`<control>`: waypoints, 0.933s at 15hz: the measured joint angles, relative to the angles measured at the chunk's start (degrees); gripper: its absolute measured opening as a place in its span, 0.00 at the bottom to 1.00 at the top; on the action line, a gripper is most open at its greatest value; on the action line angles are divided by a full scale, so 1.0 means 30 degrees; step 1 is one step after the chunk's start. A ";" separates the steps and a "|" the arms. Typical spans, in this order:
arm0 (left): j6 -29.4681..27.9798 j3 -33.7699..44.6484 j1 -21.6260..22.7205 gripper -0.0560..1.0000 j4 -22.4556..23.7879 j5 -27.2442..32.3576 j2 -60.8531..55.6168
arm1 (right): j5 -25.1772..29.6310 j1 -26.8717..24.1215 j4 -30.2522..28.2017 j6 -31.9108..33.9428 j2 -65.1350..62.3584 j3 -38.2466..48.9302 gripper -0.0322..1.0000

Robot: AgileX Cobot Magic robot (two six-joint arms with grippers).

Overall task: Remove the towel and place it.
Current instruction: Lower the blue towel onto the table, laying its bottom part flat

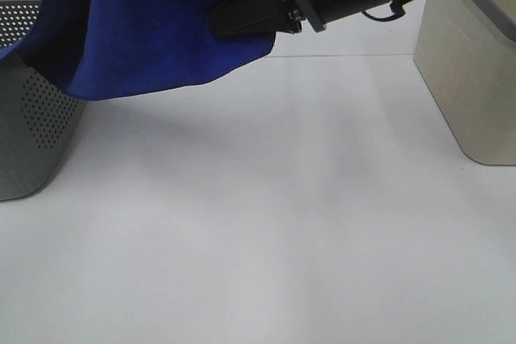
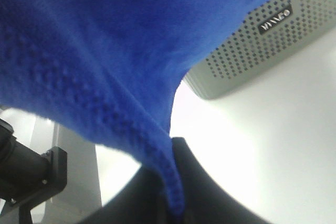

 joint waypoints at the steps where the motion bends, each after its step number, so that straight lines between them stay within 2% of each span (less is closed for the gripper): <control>1: -0.0497 0.0000 0.0000 0.05 0.0191 -0.0325 0.0191 | -0.0115 0.0000 -0.2540 0.2712 0.0000 -0.1108 0.05; 4: -0.2941 0.0000 0.0000 0.05 0.1604 -0.1681 0.0802 | 0.0057 0.0000 -0.9626 0.9759 0.0000 -0.4775 0.05; 5: -0.3380 0.0000 0.0000 0.05 0.1853 -0.1853 0.0898 | 0.0191 0.0000 -1.0848 1.0886 0.0000 -0.5252 0.05; 8: -0.6837 0.0000 0.0000 0.05 0.3762 -0.3266 0.1872 | 0.1509 0.0000 -1.6730 1.5775 0.0000 -0.8728 0.05; 10: -0.8900 0.0000 0.0000 0.05 0.5596 -0.4584 0.2426 | 0.1681 0.0000 -2.0034 1.7456 0.0019 -1.0905 0.05; 11: -1.1746 0.0000 0.0248 0.05 0.7659 -0.7410 0.2750 | 0.1012 0.0000 -2.3396 1.8468 0.0019 -1.3197 0.05; 13: -1.5050 0.0000 0.1146 0.05 0.8231 -1.0523 0.2884 | 0.0095 0.0000 -2.6394 1.8927 0.0019 -1.4897 0.05; 14: -1.6005 0.0000 0.1471 0.05 0.8251 -1.1268 0.2941 | -0.0172 0.0000 -2.7063 1.8965 0.0019 -1.5260 0.05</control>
